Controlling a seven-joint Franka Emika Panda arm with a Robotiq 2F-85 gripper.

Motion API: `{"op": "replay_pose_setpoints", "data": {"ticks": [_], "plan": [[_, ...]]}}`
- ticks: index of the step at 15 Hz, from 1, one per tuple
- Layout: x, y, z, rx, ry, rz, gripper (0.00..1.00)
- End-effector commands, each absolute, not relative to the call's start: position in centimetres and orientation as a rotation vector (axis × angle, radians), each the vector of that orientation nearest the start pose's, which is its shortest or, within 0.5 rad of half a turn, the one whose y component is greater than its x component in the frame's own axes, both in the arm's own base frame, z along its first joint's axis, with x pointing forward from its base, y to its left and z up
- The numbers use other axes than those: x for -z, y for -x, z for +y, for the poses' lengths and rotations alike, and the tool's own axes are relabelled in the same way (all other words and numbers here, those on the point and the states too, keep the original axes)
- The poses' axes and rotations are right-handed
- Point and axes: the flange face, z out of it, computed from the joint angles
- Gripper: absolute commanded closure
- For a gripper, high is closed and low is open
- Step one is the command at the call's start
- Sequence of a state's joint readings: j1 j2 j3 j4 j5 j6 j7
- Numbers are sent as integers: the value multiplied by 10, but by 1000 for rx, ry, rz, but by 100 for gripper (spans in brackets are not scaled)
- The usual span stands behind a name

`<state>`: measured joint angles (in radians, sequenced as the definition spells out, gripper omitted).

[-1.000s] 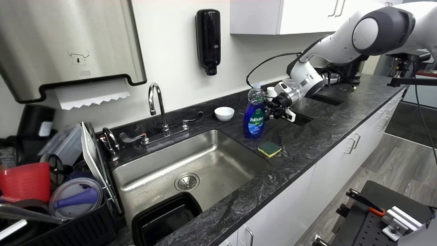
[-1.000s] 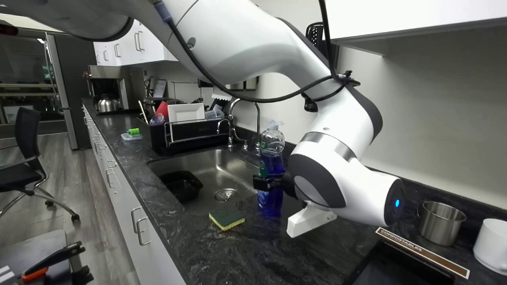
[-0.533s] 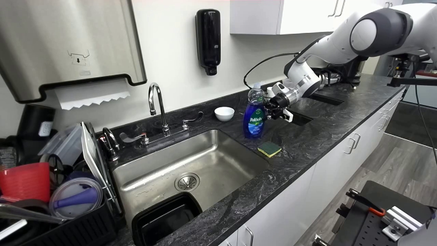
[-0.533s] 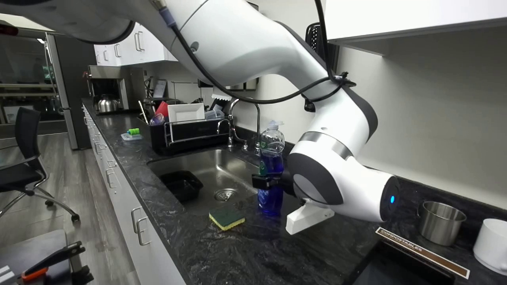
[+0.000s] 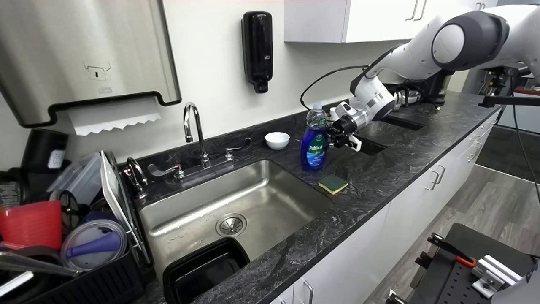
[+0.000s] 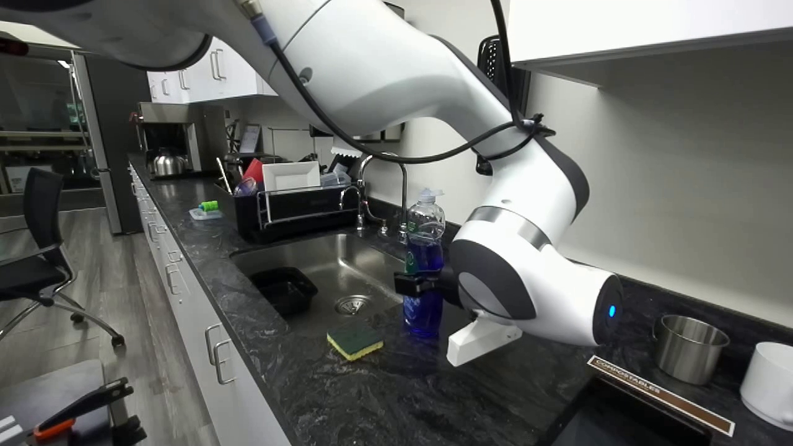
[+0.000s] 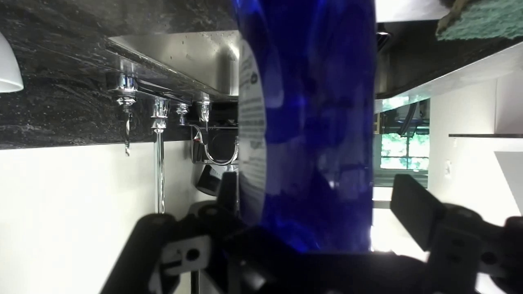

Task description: Pour the liquid soap into the sink

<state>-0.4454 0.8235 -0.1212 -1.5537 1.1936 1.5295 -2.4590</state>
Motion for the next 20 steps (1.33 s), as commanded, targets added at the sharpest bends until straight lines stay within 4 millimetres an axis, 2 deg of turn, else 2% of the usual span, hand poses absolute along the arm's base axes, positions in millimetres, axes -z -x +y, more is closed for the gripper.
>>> {"op": "replay_pose_setpoints", "data": {"ticks": [1, 3, 5, 7, 13, 16, 20], "plan": [[-170, -606, -245, 1197, 1583, -1337, 31], [-170, -606, -244, 1195, 1585, -1341, 39], [-171, -607, -244, 1192, 1587, -1348, 55], [-171, -606, -244, 1182, 1593, -1351, 68], [-172, -605, -246, 1151, 1624, -1357, 79], [-177, -605, -245, 1105, 1667, -1386, 80], [-195, -611, -238, 1020, 1716, -1458, 80]]}}
